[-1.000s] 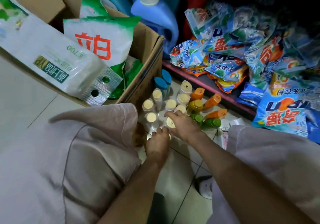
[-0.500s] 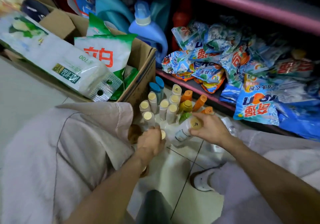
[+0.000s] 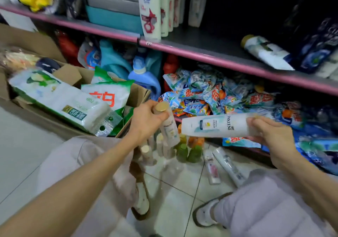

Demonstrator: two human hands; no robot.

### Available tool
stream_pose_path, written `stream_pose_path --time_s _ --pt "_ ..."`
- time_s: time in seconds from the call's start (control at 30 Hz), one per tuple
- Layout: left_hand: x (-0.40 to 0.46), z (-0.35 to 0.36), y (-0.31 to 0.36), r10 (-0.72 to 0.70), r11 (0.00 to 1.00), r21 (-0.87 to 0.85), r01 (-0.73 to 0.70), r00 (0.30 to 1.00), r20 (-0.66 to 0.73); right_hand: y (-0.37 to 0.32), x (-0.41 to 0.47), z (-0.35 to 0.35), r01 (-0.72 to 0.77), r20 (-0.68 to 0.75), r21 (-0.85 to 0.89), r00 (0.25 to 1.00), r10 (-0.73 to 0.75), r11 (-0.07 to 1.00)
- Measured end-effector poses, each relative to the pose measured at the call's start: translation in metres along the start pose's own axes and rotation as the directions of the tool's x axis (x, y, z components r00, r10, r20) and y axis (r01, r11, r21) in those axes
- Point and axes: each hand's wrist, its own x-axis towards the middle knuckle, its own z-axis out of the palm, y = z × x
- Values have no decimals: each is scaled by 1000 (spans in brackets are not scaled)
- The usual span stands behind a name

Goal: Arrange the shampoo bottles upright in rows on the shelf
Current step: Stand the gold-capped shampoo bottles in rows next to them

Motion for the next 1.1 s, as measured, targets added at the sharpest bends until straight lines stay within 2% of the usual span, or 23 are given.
stream_pose_path --time_s 0.1,0.27,0.33,0.53,0.63,0.73,0.9,1.1 --pt "24 -21 53 124 991 -41 -128 989 -81 -38 1 -14 4 -56 240 998 10 971" --pt "57 -47 124 183 961 -166 -223 956 -230 -87 16 -14 -91 -29 545 991 127 834" --pt "70 -51 151 199 945 -205 -254 946 -256 -104 23 -8 -85 -58 629 986 156 773" --pt "100 -35 204 328 917 -154 -369 914 -238 -123 45 18 -10 -258 645 938 231 764" --pt "116 -17 220 362 915 -103 -390 906 -218 -123 56 27 -30 -212 638 954 213 769" --pt "130 4 235 379 917 -43 -396 902 -205 -124 66 31 -110 -93 606 974 208 788" --pt "150 39 263 435 901 69 -429 887 -155 -122 80 29 -198 13 579 972 234 791" --pt "171 65 275 381 915 167 -368 923 -54 -124 96 32 -193 5 560 973 230 806"
